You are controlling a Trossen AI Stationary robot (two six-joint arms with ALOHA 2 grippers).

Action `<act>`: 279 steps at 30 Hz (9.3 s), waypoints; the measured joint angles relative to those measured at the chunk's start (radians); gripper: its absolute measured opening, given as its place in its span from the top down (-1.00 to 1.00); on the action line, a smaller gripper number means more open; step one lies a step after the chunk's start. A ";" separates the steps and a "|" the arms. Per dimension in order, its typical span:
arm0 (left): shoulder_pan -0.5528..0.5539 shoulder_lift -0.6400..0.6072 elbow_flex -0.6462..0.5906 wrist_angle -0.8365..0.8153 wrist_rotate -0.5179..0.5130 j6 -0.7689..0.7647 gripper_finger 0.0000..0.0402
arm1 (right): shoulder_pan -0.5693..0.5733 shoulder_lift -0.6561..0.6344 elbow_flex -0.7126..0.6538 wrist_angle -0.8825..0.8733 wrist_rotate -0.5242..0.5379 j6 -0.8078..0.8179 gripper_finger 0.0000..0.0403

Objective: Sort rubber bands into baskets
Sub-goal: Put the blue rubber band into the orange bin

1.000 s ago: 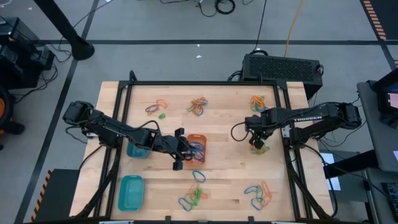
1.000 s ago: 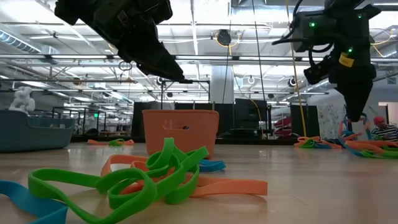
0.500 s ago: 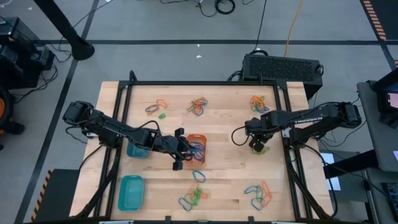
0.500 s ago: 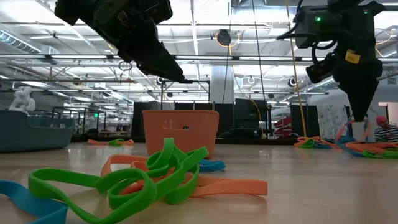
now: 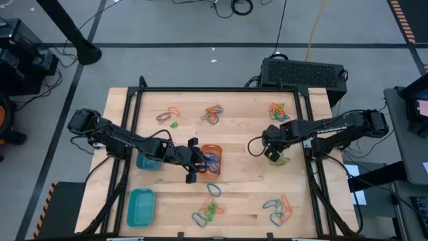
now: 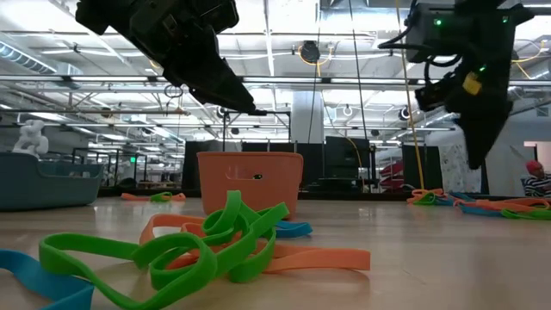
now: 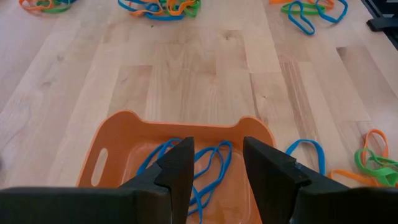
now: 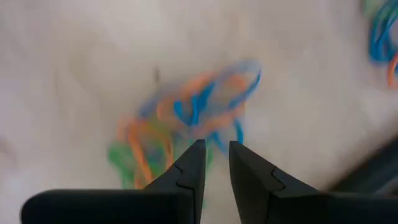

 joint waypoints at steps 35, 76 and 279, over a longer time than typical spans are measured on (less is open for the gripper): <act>0.000 0.000 0.000 0.004 0.000 0.002 0.28 | -0.202 0.001 -0.190 0.308 0.027 -0.116 0.71; 0.000 0.000 -0.029 0.005 0.000 -0.049 0.28 | 0.146 -0.576 -0.190 0.430 0.057 0.001 1.00; 0.067 0.098 0.206 -0.305 0.005 0.290 1.00 | 0.380 0.165 0.104 0.610 0.003 -0.135 0.42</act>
